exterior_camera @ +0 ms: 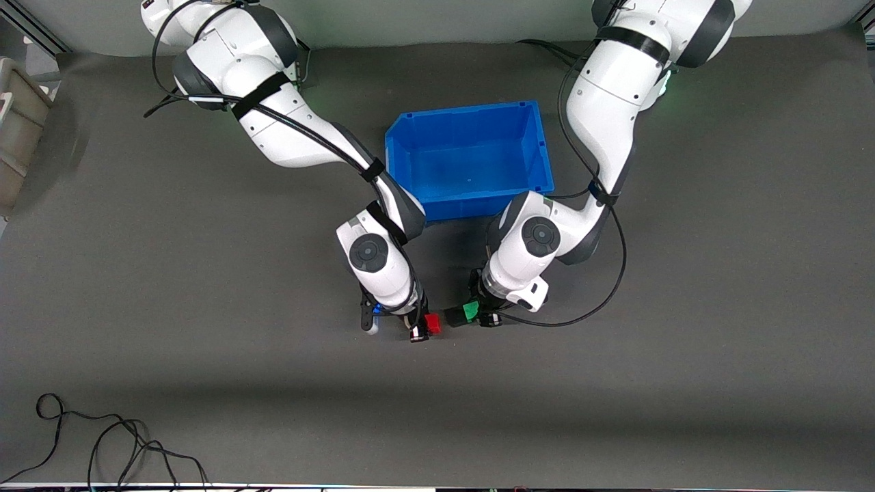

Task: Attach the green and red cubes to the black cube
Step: 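Press the red and green cubes against the black cube's sides, then open the left gripper and lift it off the green cube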

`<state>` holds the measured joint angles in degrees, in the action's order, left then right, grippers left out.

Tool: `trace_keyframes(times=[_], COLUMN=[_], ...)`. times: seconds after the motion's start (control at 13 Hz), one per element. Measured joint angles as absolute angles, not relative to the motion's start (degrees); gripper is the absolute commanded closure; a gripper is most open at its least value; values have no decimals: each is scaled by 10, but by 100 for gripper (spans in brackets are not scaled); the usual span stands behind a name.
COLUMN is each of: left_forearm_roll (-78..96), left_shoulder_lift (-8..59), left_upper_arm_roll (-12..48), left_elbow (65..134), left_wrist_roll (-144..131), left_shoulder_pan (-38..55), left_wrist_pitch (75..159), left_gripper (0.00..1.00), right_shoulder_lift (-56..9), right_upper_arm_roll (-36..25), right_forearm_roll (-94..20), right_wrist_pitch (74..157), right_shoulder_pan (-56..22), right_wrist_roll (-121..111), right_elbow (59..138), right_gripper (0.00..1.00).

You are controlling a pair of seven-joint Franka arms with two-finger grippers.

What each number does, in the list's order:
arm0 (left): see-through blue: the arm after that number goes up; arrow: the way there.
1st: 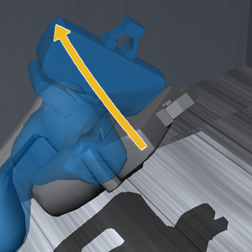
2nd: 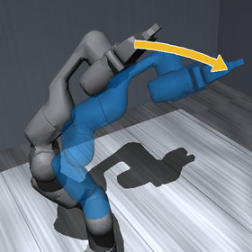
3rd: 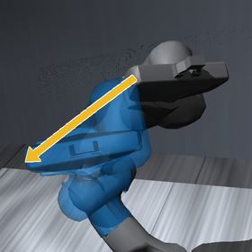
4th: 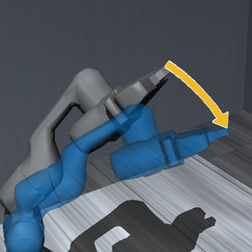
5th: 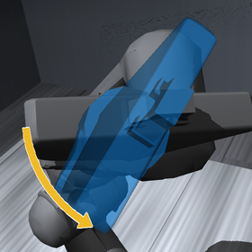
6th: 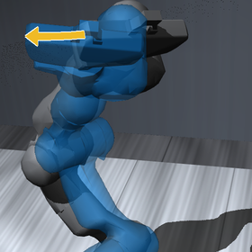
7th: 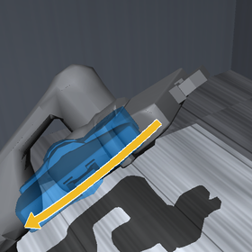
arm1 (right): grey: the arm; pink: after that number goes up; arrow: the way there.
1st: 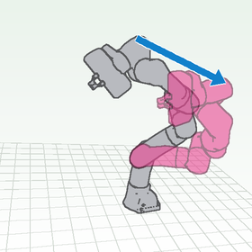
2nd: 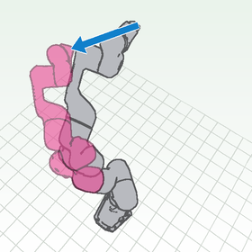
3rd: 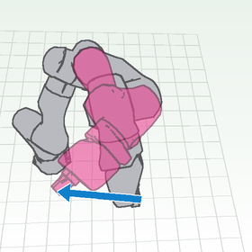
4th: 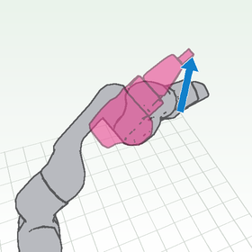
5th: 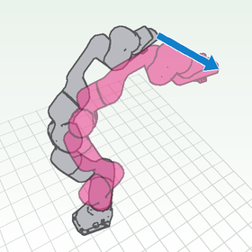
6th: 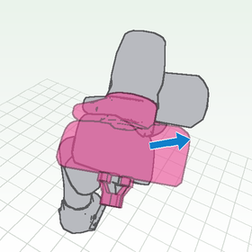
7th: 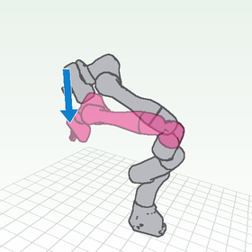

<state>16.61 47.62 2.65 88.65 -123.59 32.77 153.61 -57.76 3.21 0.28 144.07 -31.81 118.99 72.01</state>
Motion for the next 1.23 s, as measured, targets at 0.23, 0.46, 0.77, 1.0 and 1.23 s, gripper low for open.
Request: trace_keyframes(times=[0.23, 0.46, 0.77, 1.0, 1.23], left_forearm_roll=[166, 166, 165, 165, 165], left_shoulder_lift=[478, 482, 482, 471, 425], left_upper_arm_roll=[27, 28, 26, 22, 19], left_elbow=[886, 886, 882, 870, 867], left_wrist_roll=[-1204, -1190, -1154, -1088, -994], left_shoulder_pan=[330, 331, 329, 295, 245], left_wrist_pitch=[1548, 1558, 1552, 1479, 1365], left_gripper=[53, 0, 0, 0, 0], right_shoulder_lift=[-578, -578, -578, -578, -578], right_upper_arm_roll=[32, 32, 32, 32, 32], right_forearm_roll=[4, 4, 4, 4, 4], right_wrist_pitch=[1429, 1428, 1427, 1427, 1426], right_shoulder_pan=[-318, -318, -327, -329, -331], right_wrist_roll=[1190, 1190, 1190, 1190, 1190], right_elbow=[717, 716, 716, 716, 716], right_gripper=[100, 100, 100, 100, 0])
